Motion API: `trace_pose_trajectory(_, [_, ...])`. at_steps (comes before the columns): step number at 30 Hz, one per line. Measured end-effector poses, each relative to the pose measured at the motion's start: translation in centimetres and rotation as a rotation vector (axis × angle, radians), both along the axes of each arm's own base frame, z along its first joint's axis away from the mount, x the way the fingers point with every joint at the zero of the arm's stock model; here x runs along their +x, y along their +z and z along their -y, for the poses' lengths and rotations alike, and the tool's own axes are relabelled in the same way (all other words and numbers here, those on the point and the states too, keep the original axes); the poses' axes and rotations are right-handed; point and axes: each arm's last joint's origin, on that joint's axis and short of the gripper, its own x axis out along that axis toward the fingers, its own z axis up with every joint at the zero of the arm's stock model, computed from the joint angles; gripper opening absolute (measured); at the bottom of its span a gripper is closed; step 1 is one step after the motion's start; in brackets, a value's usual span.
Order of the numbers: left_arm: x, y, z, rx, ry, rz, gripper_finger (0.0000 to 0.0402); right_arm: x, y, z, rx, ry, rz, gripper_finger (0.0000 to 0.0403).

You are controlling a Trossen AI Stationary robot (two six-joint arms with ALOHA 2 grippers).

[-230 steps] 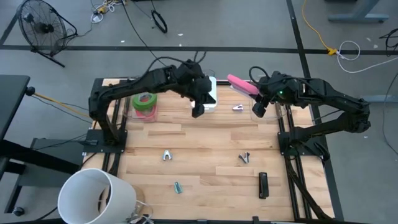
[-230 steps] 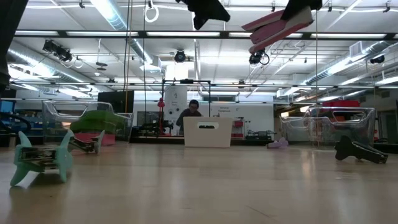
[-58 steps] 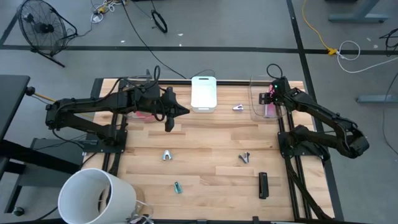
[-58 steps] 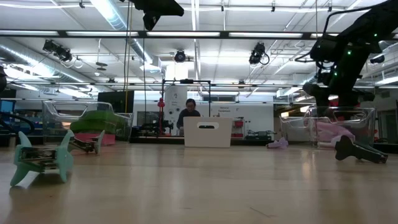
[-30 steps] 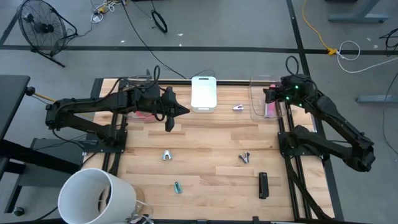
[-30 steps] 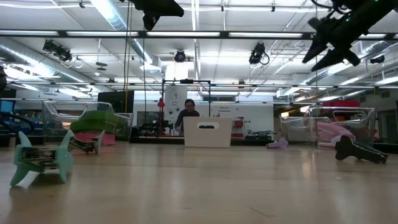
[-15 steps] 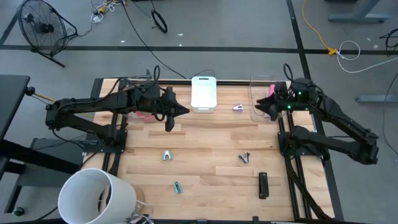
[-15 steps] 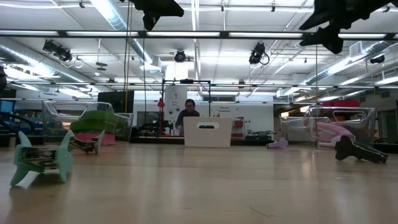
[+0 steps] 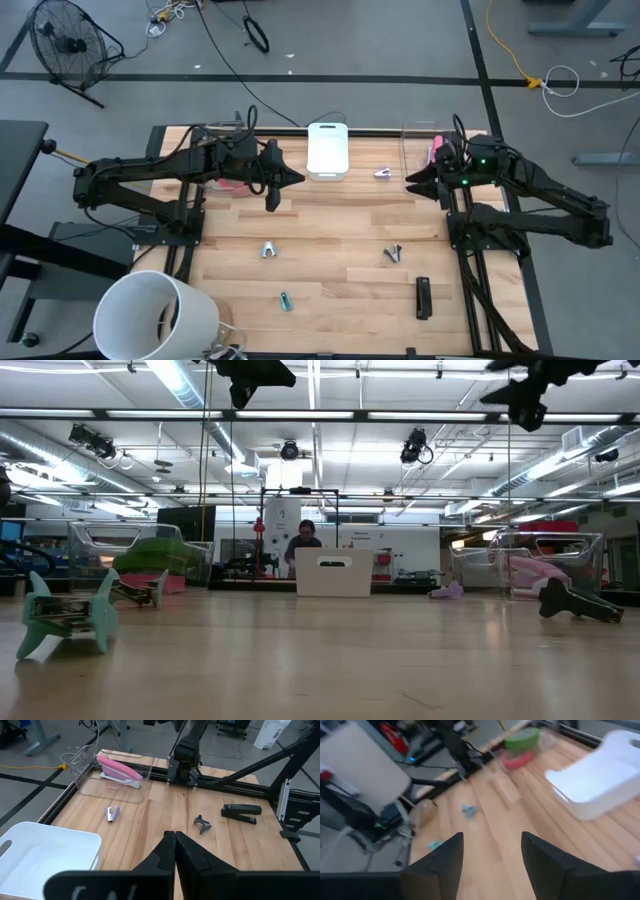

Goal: Pick and place Stapler, Stapler remover, tape
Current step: Put the gray staple remover into the white bin

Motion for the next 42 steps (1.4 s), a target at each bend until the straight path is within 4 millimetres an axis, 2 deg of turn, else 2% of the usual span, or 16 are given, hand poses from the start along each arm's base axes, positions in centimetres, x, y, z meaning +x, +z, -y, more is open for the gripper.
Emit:
trace_pose_trajectory(8, [0.0,0.0,0.0,0.0,0.0,-0.001,0.0014,0.9,2.4,-1.0,-0.012,0.083,0.243,0.0189])
trace_pose_trajectory(13, [0.0,0.0,0.0,0.0,0.0,-0.001,0.0014,1.1,3.3,-1.5,-0.03,0.127,0.333,0.0189])
trace_pose_trajectory(26, [0.0,0.0,0.0,0.003,-0.001,-0.001,0.0014,1.4,3.5,-2.5,-0.009,0.208,0.355,0.0189])
trace_pose_trajectory(34, [0.0,0.0,0.0,0.017,-0.01,-0.002,0.0014,2.1,3.2,-3.0,-0.074,0.239,0.339,0.0189])
trace_pose_trajectory(36, [0.0,0.0,0.2,0.037,-0.074,-0.001,0.0014,2.4,3.0,-3.0,-0.092,0.237,0.326,0.0189])
trace_pose_trajectory(42, [-0.1,0.1,1.1,0.053,-0.407,0.038,0.0014,3.2,2.3,-3.1,-0.078,0.242,0.263,0.0189])
